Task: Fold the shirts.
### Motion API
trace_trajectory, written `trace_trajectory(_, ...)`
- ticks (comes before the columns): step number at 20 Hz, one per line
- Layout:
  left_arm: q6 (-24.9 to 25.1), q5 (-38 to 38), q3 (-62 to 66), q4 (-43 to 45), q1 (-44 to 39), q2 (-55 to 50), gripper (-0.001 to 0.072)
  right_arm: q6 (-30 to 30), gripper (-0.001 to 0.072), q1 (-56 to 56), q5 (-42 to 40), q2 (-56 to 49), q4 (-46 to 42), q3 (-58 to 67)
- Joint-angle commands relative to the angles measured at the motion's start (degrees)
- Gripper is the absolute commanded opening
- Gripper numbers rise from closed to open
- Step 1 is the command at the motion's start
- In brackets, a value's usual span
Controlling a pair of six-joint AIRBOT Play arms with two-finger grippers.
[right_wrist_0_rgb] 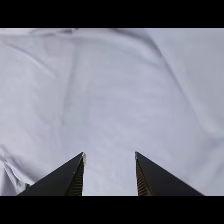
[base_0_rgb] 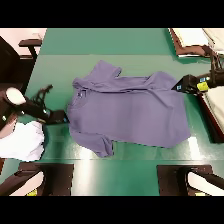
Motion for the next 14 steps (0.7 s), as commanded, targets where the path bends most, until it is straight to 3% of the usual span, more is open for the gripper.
trace_trajectory(1, 0.9, 4.9, -12.4, -8.5, 0.1, 2.9, 0.0606, -0.1, 0.0373, 0.0, -1.9, 5.1, 0.1, -5.3)
trace_trajectory(7, 3.6, 11.6, -15.9, -14.9, 0.1, 2.9, 0.0603, -0.1, 0.0373, -0.1, -1.2, 8.8, -0.4, -5.2)
trace_trajectory(8, 3.5, 12.0, -15.9, -15.3, 0.1, 2.9, 0.0566, -0.1, 0.0374, -0.4, 0.3, 9.2, -1.5, -5.3)
trace_trajectory(9, 4.2, 12.0, -15.9, -15.6, 0.1, 3.0, 0.0276, -0.1, 0.0373, -1.2, 2.3, 9.4, -3.2, -5.3)
trace_trajectory(10, 5.6, 12.2, -15.9, -15.8, 0.1, 3.1, 0.0043, -0.1, 0.0373, -2.6, 4.5, 9.6, -5.2, -5.6)
trace_trajectory(14, 6.4, 9.7, -13.1, -15.9, 0.1, 3.2, 0.0021, 0.0, 0.0374, -12.2, 6.8, 14.0, -12.1, -17.0)
